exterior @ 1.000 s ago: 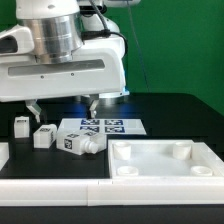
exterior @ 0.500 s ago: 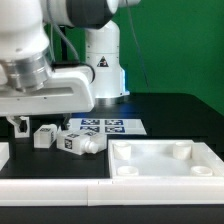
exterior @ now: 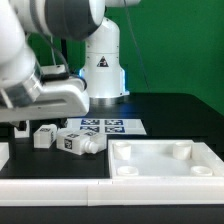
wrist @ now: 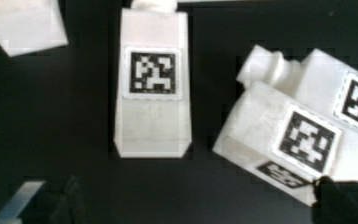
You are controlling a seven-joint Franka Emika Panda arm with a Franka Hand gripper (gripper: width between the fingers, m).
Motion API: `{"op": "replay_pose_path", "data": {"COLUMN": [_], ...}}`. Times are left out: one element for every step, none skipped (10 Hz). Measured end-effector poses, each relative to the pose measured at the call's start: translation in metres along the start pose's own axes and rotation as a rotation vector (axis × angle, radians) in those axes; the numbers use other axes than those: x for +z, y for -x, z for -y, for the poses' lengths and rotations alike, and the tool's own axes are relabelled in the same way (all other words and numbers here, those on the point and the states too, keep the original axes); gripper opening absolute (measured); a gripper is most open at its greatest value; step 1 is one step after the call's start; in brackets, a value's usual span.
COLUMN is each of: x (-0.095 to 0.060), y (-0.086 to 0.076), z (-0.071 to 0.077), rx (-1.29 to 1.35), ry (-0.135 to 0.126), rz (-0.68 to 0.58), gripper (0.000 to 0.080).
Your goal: Assemble one leg
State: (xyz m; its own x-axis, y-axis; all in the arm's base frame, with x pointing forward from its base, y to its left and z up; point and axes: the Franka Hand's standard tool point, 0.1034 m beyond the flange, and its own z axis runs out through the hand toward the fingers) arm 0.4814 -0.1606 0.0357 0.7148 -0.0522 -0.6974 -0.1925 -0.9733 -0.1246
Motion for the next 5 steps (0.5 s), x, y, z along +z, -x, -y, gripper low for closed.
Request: {"op": "replay_pose_path", "data": {"x": [0.0053, 0.0093, 0.0106, 0.0102, 0.0102], "y": [-0.0043, -0.0041, -0.0022, -0.0032, -0.0034], "z": [-0.0099, -0.0097, -0.0072, -0.0079, -0.0080], "rx": [0.030, 0.079, 0.143, 0.137, 0.137], "ry": [0.005, 0.005, 0.003, 0.004, 0.004], "rz": [0.036, 0.045, 0.056, 0.051, 0.050], "gripper": [0.0649, 0.0649, 0.0649, 0.0649, 0.0649]}}
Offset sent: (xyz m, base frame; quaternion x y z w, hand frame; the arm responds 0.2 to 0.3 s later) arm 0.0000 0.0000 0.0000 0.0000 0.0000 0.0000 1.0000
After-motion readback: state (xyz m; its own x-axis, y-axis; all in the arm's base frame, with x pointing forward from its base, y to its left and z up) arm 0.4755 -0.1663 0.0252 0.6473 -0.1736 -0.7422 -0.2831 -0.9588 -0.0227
